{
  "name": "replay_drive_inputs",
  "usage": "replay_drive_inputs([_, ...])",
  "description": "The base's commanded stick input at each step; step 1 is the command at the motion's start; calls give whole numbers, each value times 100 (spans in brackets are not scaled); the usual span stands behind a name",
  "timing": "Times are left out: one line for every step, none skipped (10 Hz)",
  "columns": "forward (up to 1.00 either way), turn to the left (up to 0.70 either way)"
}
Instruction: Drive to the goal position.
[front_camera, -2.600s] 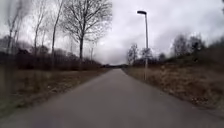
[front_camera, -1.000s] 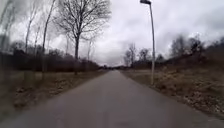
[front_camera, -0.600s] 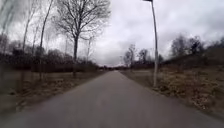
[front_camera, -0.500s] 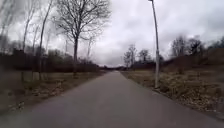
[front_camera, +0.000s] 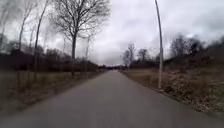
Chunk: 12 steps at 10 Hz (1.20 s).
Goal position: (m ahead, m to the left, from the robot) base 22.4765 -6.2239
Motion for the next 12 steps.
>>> replay_drive_inputs([85, 0])
replay_drive_inputs([85, 0])
replay_drive_inputs([85, 0])
replay_drive_inputs([85, 0])
replay_drive_inputs([85, -3])
replay_drive_inputs([85, -16])
replay_drive_inputs([85, -16])
replay_drive_inputs([85, -6])
replay_drive_inputs([85, 0])
replay_drive_inputs([85, 0])
replay_drive_inputs([85, 0])
replay_drive_inputs([85, 0])
